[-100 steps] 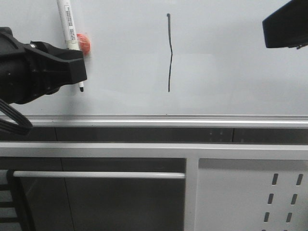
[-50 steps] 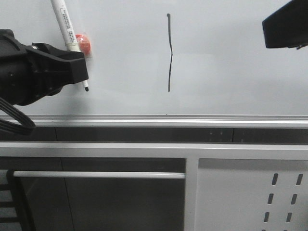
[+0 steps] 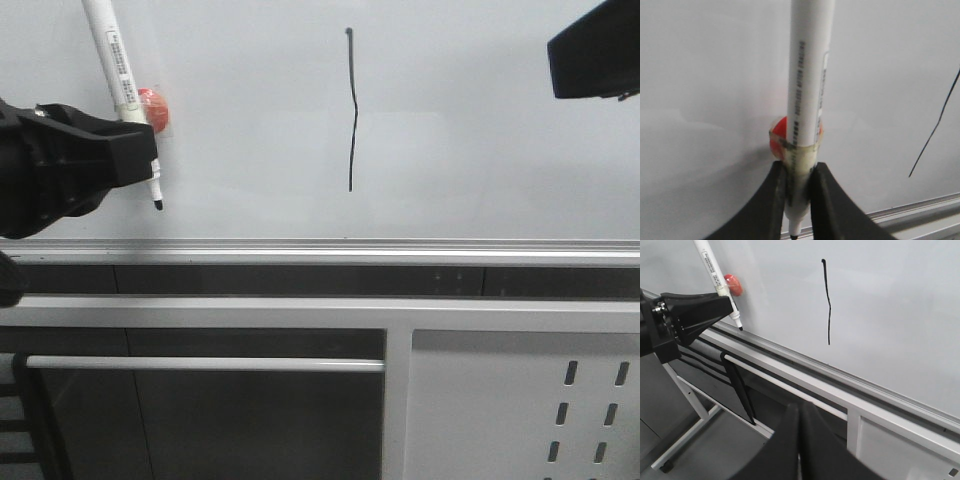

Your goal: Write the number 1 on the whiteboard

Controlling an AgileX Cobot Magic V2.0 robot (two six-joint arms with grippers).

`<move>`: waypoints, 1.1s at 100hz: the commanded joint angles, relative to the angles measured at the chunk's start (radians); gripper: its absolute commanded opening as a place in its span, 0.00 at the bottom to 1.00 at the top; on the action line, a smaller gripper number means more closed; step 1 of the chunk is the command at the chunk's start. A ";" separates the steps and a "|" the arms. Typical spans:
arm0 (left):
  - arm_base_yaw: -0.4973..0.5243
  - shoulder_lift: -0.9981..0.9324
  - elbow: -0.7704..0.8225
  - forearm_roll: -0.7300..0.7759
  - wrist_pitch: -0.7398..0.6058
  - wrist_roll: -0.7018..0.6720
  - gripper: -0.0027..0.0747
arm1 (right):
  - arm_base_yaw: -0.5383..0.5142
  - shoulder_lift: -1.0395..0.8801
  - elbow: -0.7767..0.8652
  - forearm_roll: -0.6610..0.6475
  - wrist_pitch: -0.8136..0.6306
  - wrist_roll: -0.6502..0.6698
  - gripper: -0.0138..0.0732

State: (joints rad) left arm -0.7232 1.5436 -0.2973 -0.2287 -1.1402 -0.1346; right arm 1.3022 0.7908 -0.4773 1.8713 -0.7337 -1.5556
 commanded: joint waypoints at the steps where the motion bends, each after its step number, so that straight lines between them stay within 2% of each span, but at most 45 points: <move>1: -0.004 -0.033 -0.015 0.016 -0.151 -0.022 0.01 | 0.000 -0.007 -0.023 -0.014 0.002 -0.011 0.08; 18: -0.004 -0.033 -0.017 0.018 -0.147 -0.036 0.01 | 0.000 -0.007 -0.023 -0.014 0.001 -0.011 0.08; 85: -0.003 -0.033 -0.077 0.042 0.025 -0.038 0.01 | 0.000 -0.007 -0.023 -0.015 0.001 -0.011 0.08; 110: -0.003 -0.033 -0.077 -0.005 0.021 -0.038 0.01 | 0.000 -0.007 -0.023 -0.015 0.005 -0.011 0.08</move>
State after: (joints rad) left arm -0.7232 1.5436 -0.3516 -0.2074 -1.0448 -0.1632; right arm 1.3022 0.7908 -0.4773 1.8713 -0.7337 -1.5563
